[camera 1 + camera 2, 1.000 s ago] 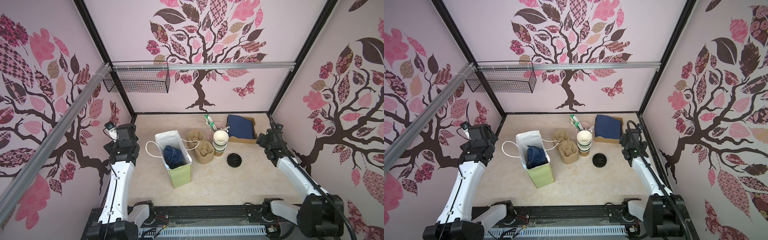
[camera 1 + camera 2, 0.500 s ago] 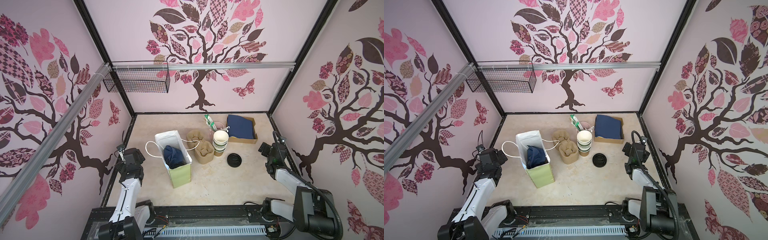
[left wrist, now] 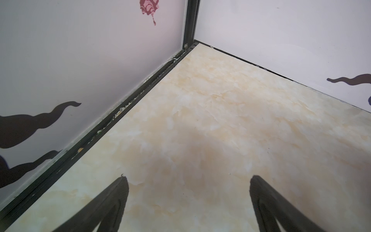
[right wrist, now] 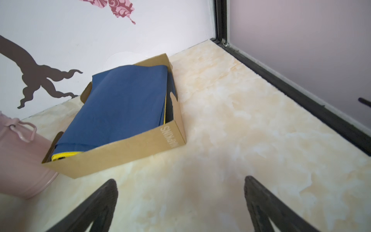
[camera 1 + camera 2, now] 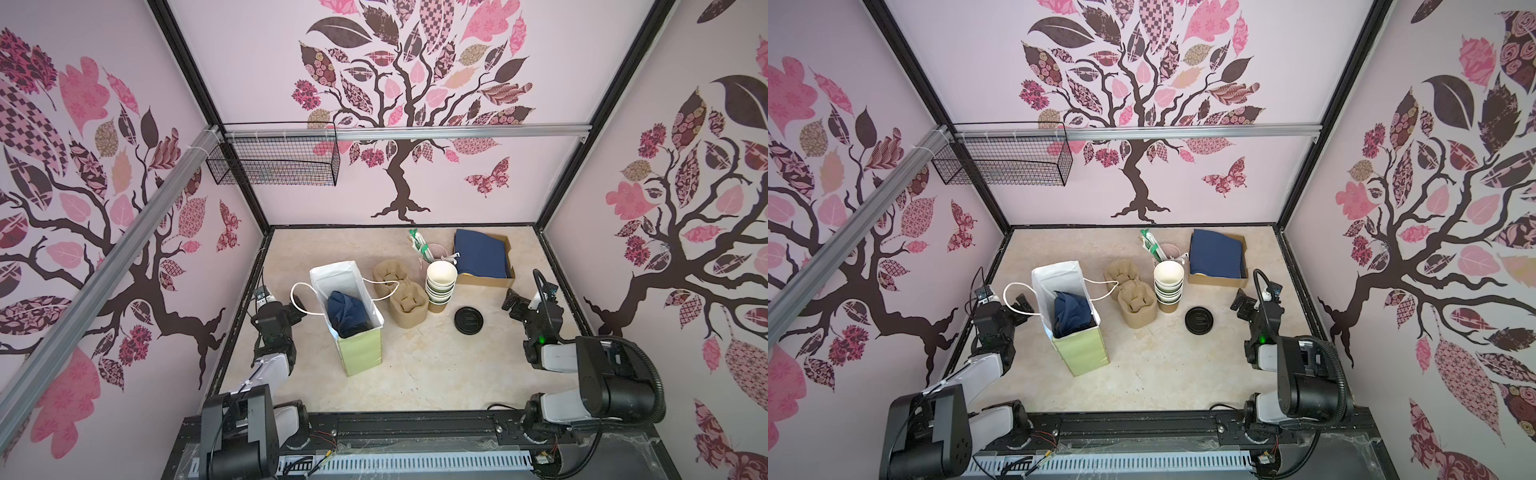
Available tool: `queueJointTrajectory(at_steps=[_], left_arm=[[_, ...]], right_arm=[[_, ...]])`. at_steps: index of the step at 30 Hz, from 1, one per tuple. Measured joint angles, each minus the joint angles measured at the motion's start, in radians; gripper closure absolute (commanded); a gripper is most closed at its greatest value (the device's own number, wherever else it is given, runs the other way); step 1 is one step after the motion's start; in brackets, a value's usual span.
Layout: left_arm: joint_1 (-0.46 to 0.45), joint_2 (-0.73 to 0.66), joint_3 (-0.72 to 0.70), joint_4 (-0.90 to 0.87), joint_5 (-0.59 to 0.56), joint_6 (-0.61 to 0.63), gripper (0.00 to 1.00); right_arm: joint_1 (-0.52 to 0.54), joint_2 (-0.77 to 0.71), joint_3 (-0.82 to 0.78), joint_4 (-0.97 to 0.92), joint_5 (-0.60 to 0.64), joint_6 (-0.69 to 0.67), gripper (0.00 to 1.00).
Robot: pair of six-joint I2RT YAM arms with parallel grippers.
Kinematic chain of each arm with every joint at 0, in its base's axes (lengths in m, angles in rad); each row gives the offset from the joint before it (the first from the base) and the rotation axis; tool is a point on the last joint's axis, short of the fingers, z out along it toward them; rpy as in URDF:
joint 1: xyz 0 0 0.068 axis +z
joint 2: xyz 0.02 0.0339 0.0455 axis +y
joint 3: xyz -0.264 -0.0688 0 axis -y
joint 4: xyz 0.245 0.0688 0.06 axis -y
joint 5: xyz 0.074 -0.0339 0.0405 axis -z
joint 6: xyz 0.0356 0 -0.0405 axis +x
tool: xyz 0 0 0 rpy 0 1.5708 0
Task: Pack a coffee takeout order
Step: Reset both arms
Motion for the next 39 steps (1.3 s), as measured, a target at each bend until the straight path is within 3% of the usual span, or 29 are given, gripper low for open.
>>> queueJointTrajectory(at_steps=[9,13,25,30,39], left_arm=[[-0.052,0.116,-0.001,0.169,0.027,0.017,0.02],[-0.079,0.188,0.004,0.227,0.042,0.049,0.02],[-0.092,0.264,0.035,0.294,0.057,0.090,0.02],[-0.143,0.369,0.047,0.391,0.043,0.126,0.02],[-0.153,0.385,0.051,0.413,0.018,0.138,0.02]], right_arm=[[0.010,-0.003,0.002,0.072,-0.036,-0.017,0.00],[0.102,0.082,-0.041,0.236,-0.047,-0.098,0.00],[0.159,0.106,0.023,0.169,0.103,-0.135,0.00],[0.164,0.106,0.028,0.157,0.129,-0.136,0.00],[0.169,0.107,0.037,0.127,0.143,-0.143,0.00]])
